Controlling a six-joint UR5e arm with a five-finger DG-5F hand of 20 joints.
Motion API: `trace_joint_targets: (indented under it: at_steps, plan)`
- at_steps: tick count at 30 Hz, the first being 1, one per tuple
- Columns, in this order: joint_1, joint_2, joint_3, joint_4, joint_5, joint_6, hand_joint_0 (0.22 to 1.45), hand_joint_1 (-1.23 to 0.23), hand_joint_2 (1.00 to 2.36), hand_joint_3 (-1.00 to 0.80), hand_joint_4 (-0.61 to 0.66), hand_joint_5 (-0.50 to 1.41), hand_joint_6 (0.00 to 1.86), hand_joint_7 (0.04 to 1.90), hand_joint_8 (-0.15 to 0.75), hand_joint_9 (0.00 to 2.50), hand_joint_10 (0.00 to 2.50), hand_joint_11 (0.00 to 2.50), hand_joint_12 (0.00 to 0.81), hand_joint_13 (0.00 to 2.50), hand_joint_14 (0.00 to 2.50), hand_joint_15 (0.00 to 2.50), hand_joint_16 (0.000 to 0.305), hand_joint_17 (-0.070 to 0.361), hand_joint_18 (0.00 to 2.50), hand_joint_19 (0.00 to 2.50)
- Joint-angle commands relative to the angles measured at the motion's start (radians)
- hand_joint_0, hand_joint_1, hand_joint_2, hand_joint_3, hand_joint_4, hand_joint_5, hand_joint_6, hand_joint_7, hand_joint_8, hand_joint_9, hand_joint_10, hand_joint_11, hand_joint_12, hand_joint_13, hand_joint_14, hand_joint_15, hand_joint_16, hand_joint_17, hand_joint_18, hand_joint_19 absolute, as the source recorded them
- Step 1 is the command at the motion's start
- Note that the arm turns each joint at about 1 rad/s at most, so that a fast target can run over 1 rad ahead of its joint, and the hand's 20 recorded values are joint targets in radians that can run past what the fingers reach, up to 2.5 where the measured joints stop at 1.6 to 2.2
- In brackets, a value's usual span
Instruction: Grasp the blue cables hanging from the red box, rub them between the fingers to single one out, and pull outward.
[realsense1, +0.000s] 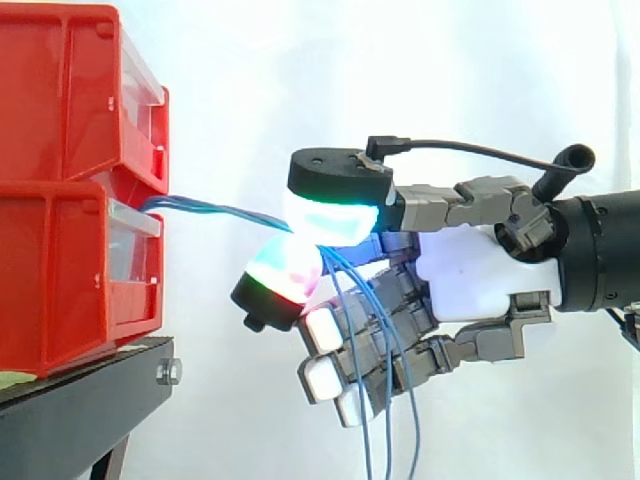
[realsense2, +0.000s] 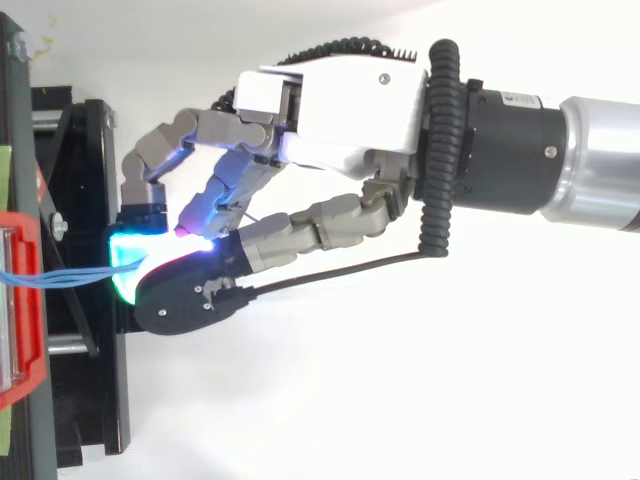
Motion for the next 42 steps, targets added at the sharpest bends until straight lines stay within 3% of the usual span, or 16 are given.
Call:
trace_joint_targets:
  at_steps: [1, 7, 12, 15, 16, 18, 21, 23, 27, 30, 36, 42]
  plan:
    - [0.000, 0.000, 0.000, -0.002, -0.002, 0.000, 0.69, -0.92, 1.02, -0.20, -0.15, -0.19, 0.94, 1.08, 0.206, 0.88, 0.02, 0.65, 0.288, 0.86, 0.03, 0.62, 0.040, 0.091, 0.74, 0.59]
    - [-0.003, 0.000, 0.000, -0.008, -0.005, 0.003, 0.73, -0.91, 1.00, -0.47, -0.09, -0.18, 0.94, 0.98, 0.198, 0.90, 0.02, 0.65, 0.278, 0.87, 0.03, 0.62, 0.039, 0.088, 0.76, 0.61]
    - [-0.003, 0.000, 0.000, -0.011, -0.005, 0.003, 0.56, -0.85, 1.00, -0.50, 0.03, -0.16, 0.92, 0.94, 0.205, 0.95, 0.02, 0.65, 0.288, 0.89, 0.03, 0.64, 0.041, 0.093, 0.77, 0.62]
    - [-0.003, 0.000, 0.000, -0.011, -0.005, 0.003, 0.49, -0.76, 1.00, -0.50, 0.05, -0.15, 0.91, 0.95, 0.236, 0.99, 0.02, 0.64, 0.311, 0.90, 0.03, 0.63, 0.046, 0.102, 0.80, 0.63]
    - [-0.004, 0.000, 0.000, -0.011, -0.005, 0.003, 0.47, -0.66, 1.00, -0.50, 0.06, -0.15, 0.91, 0.96, 0.249, 1.01, 0.02, 0.65, 0.320, 0.92, 0.02, 0.63, 0.047, 0.106, 0.81, 0.62]
    - [-0.004, 0.000, 0.000, -0.011, -0.005, 0.003, 0.48, -0.52, 1.00, -0.50, 0.06, -0.14, 0.90, 1.00, 0.259, 1.05, 0.02, 0.65, 0.324, 0.92, 0.03, 0.64, 0.048, 0.108, 0.80, 0.62]
    - [-0.009, 0.000, 0.000, -0.011, -0.006, 0.003, 0.53, -0.44, 1.00, -0.50, 0.05, -0.14, 0.89, 1.05, 0.246, 1.05, 0.02, 0.67, 0.314, 0.91, 0.03, 0.65, 0.045, 0.102, 0.78, 0.65]
    - [-0.011, 0.000, 0.000, -0.011, -0.006, 0.002, 0.56, -0.45, 1.00, -0.50, 0.05, -0.14, 0.89, 1.07, 0.244, 1.05, 0.02, 0.68, 0.307, 0.92, 0.03, 0.65, 0.043, 0.098, 0.76, 0.66]
    - [-0.014, 0.000, 0.000, -0.011, -0.006, 0.002, 0.57, -0.64, 1.01, -0.14, 0.04, -0.14, 0.92, 1.05, 0.287, 1.03, 0.02, 0.65, 0.341, 0.95, 0.03, 0.66, 0.052, 0.117, 0.85, 0.62]
    - [-0.014, 0.003, 0.000, -0.011, -0.006, 0.002, 0.60, -0.74, 1.01, -0.06, -0.02, -0.15, 0.94, 1.02, 0.278, 0.96, 0.02, 0.66, 0.332, 0.93, 0.02, 0.67, 0.050, 0.113, 0.82, 0.64]
    - [-0.017, 0.009, 0.000, -0.011, -0.006, 0.000, 0.64, -0.83, 1.02, -0.16, -0.11, -0.17, 0.95, 1.03, 0.206, 0.89, 0.02, 0.68, 0.291, 0.88, 0.03, 0.69, 0.041, 0.093, 0.74, 0.65]
    - [-0.018, 0.011, 0.000, -0.011, -0.006, 0.002, 0.70, -0.88, 1.02, -0.29, -0.15, -0.17, 0.95, 1.07, 0.197, 0.91, 0.02, 0.67, 0.284, 0.88, 0.03, 0.67, 0.041, 0.091, 0.76, 0.65]
